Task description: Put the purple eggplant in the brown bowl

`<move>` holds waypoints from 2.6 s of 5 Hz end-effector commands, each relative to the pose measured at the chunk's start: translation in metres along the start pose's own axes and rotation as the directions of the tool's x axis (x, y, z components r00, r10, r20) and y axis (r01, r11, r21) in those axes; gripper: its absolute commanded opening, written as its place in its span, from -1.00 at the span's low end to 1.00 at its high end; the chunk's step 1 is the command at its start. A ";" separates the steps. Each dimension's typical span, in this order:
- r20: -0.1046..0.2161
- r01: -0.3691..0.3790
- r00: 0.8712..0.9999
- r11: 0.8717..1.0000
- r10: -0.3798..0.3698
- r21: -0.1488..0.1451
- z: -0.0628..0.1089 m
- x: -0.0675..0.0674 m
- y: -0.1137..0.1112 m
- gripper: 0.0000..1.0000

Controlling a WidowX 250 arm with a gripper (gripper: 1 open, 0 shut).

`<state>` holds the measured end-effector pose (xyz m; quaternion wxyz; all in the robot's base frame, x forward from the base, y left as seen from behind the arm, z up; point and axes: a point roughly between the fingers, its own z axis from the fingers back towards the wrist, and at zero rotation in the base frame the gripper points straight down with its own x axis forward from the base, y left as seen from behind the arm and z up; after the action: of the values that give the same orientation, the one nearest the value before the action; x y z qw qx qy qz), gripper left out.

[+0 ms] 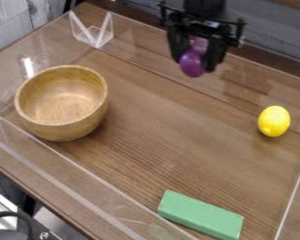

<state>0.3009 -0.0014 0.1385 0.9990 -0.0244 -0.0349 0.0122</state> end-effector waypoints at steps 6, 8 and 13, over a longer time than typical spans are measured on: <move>-0.015 -0.094 0.995 0.995 0.094 0.035 0.002 -0.070 0.119 -1.00; -0.029 -0.108 0.994 0.993 0.110 0.046 -0.014 -0.074 0.128 -1.00; -0.081 -0.145 0.986 0.988 0.149 0.055 -0.049 -0.080 0.140 -1.00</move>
<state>0.2181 0.1287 0.0686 0.9962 -0.0124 0.0272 0.0823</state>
